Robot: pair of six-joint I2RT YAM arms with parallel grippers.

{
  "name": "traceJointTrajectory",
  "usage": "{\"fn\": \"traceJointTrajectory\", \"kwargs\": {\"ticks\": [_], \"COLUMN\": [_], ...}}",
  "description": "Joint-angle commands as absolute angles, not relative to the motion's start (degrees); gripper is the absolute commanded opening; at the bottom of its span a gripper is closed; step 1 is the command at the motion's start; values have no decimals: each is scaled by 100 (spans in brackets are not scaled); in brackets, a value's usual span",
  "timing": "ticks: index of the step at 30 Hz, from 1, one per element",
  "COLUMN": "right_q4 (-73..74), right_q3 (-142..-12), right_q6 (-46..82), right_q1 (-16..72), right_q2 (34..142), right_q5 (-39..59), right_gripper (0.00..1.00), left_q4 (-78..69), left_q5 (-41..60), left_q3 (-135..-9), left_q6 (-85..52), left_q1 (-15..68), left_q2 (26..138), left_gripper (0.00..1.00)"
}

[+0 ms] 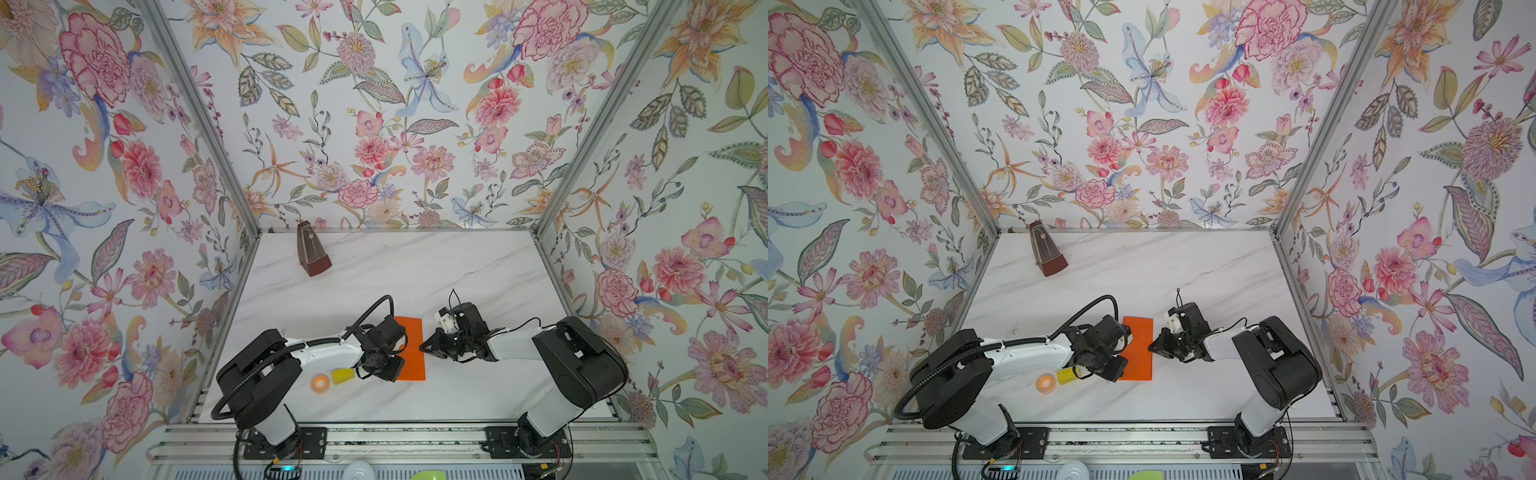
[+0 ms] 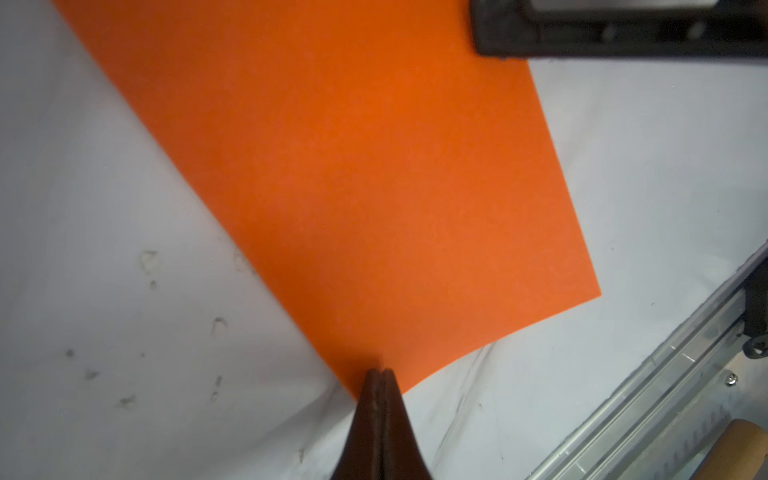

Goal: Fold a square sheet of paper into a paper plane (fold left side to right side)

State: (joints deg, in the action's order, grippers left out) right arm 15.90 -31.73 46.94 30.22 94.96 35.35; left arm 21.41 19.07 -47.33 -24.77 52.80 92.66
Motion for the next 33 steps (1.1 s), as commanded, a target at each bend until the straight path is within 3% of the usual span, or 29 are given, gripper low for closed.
{"fn": "traceJointTrajectory", "kwargs": {"ticks": [1,16,23,33], "right_q4": [911,854,775,860], "right_q3": [-2965,-2979,-3177,-3694], "right_q6": [4595,4635,5094,6257], "right_q1": [2966,2936,3109,3479], "right_q2": [9528,9442,9304,9598], "right_q5": [3173,3146,3133,3306], "right_gripper": [0,0,0,0], "left_q4": [2572,3104,3035,2584], "left_q5": [1844,1160,727,-631], "left_q3": [-4597,-4280,-4720,-5366], "left_q6": [-2302,-2531,-2411,-2015], "left_q1": [5320,5317,5354,6605], "left_q2": [9417,9115,8227,8425], "left_gripper": [1,2,4,25]}}
